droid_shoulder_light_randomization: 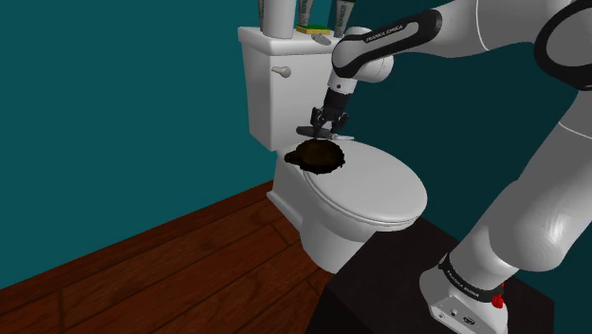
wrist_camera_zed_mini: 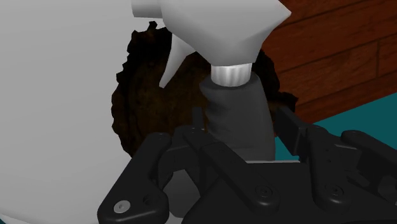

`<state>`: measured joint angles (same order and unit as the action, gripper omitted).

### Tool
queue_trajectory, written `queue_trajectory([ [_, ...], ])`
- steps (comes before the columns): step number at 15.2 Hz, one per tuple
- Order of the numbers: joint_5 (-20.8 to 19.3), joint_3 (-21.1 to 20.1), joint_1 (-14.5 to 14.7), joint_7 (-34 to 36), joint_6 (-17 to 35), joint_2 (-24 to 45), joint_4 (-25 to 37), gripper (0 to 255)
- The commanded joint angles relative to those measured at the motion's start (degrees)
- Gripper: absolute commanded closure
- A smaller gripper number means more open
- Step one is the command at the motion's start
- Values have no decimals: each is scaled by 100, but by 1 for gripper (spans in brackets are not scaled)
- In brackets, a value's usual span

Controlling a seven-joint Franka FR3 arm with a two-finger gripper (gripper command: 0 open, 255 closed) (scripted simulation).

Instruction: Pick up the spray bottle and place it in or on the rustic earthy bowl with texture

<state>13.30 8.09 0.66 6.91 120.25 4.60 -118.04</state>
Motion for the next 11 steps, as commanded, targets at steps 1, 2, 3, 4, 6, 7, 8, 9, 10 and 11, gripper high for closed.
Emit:
queue_trajectory([
  [1, 33, -7, 3, -35, 144, 78, -65, 255],
  [2, 50, -9, 3, -55, 213, 114, -101, 255],
  [3, 67, -11, 3, -76, 282, 151, -136, 255],
  [4, 84, -14, 3, -97, 351, 189, -169, 255],
  [6, 105, -18, 3, -122, 433, 235, -209, 255],
  [7, 105, -18, 3, -122, 433, 235, -208, 255],
  [8, 106, -18, 3, -122, 433, 235, -208, 255],
  [9, 106, -18, 3, -122, 433, 235, -208, 255],
  [10, 106, -18, 3, -122, 433, 235, -208, 255],
  [11, 106, -18, 3, -122, 433, 235, -208, 255],
])
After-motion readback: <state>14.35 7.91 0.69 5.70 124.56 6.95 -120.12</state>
